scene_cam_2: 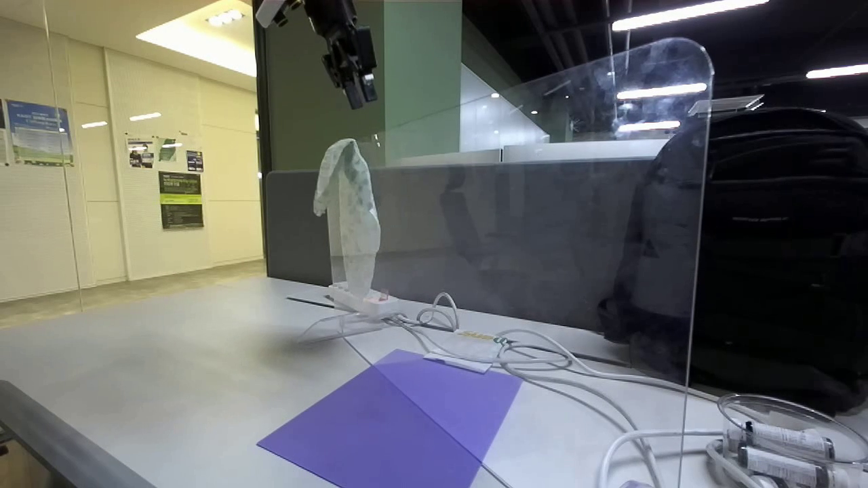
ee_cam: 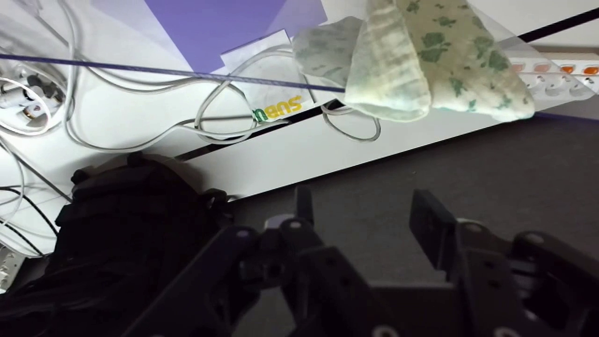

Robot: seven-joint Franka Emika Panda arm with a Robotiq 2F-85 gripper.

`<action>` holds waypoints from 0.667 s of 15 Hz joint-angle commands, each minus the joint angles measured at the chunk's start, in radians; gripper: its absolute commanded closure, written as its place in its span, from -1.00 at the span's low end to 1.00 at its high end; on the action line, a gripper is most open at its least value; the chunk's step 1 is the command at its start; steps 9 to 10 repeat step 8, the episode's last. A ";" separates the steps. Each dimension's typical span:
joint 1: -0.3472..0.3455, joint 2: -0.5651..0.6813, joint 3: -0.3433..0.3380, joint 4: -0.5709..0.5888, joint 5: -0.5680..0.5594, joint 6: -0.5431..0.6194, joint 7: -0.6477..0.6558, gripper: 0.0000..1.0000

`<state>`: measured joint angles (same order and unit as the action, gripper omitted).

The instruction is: Hang the cloth on the pane of glass

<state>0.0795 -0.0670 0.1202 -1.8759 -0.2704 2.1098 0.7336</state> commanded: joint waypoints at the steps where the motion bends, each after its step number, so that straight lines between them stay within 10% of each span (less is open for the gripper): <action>1: -0.001 -0.026 -0.001 -0.021 0.011 0.003 -0.009 -0.74; 10: 0.011 -0.043 0.012 -0.032 0.013 0.010 -0.027 -1.00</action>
